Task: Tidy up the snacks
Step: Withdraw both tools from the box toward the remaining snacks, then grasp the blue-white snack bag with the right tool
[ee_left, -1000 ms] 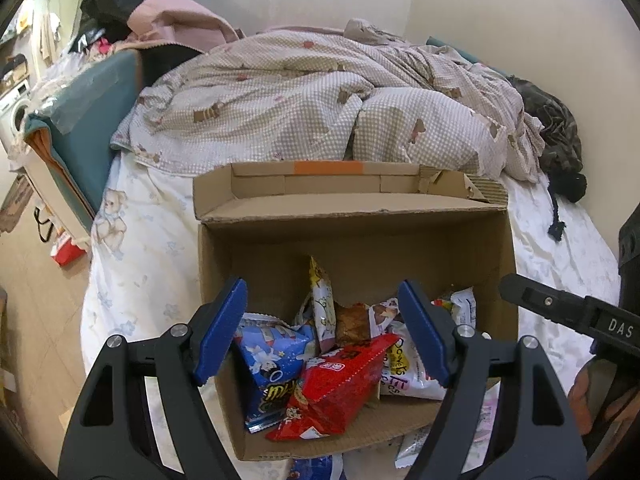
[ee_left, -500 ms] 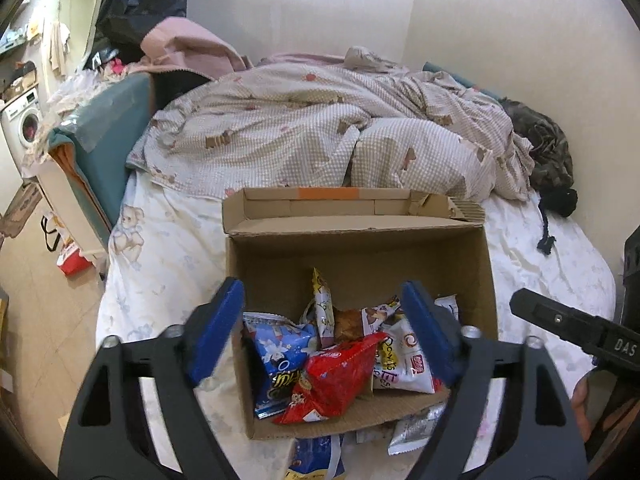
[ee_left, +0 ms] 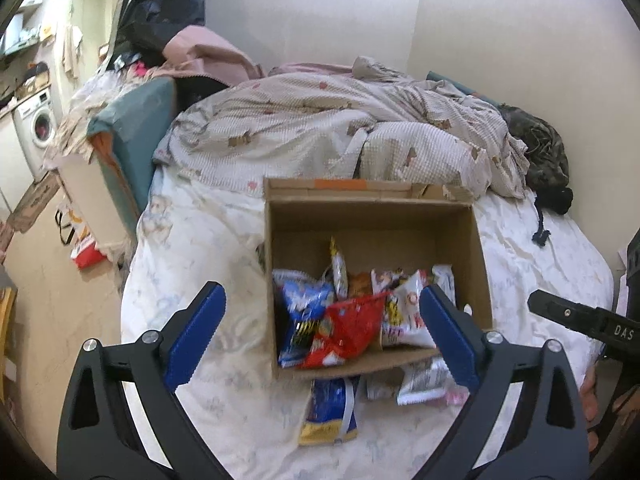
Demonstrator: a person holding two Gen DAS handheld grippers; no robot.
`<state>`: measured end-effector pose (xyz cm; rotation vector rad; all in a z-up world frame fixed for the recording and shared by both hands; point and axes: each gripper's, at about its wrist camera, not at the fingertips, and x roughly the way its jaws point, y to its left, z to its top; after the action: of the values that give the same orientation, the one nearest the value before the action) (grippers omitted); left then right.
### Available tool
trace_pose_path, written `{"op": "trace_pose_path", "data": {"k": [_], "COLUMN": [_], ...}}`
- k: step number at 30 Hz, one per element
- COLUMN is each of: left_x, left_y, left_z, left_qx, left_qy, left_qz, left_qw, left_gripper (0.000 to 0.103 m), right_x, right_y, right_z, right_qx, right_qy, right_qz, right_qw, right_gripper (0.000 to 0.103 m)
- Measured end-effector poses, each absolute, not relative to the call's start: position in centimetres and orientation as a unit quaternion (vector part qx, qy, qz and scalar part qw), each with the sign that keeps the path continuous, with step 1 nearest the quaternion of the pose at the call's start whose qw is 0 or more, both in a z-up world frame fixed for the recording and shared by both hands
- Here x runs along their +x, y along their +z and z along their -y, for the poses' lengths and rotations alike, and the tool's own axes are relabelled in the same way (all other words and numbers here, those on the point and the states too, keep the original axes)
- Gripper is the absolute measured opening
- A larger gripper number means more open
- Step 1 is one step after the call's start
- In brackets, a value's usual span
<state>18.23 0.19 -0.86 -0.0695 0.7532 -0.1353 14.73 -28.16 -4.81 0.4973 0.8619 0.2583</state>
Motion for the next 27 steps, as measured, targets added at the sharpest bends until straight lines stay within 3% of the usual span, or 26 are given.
{"op": "trace_pose_path", "data": {"k": [16, 27], "left_x": [14.0, 15.0], "left_y": [-4.1, -6.1], "left_z": [-2.0, -3.0], "left_qx": [-0.048, -0.087], "left_qy": [-0.036, -0.020], "left_qz": [-0.433, -0.471], "left_qw": [0.900, 0.877], "left_gripper": [0.096, 0.096], "right_x": [12.3, 15.6], "right_y": [-7.8, -14.1], "right_z": [29.6, 28.7], "right_qx": [0.277, 0.304], "right_qy": [0.107, 0.076], "right_qz": [-0.459, -0.556], "right_qw": [0.838, 0.770], "right_gripper": [0.082, 0.085]}}
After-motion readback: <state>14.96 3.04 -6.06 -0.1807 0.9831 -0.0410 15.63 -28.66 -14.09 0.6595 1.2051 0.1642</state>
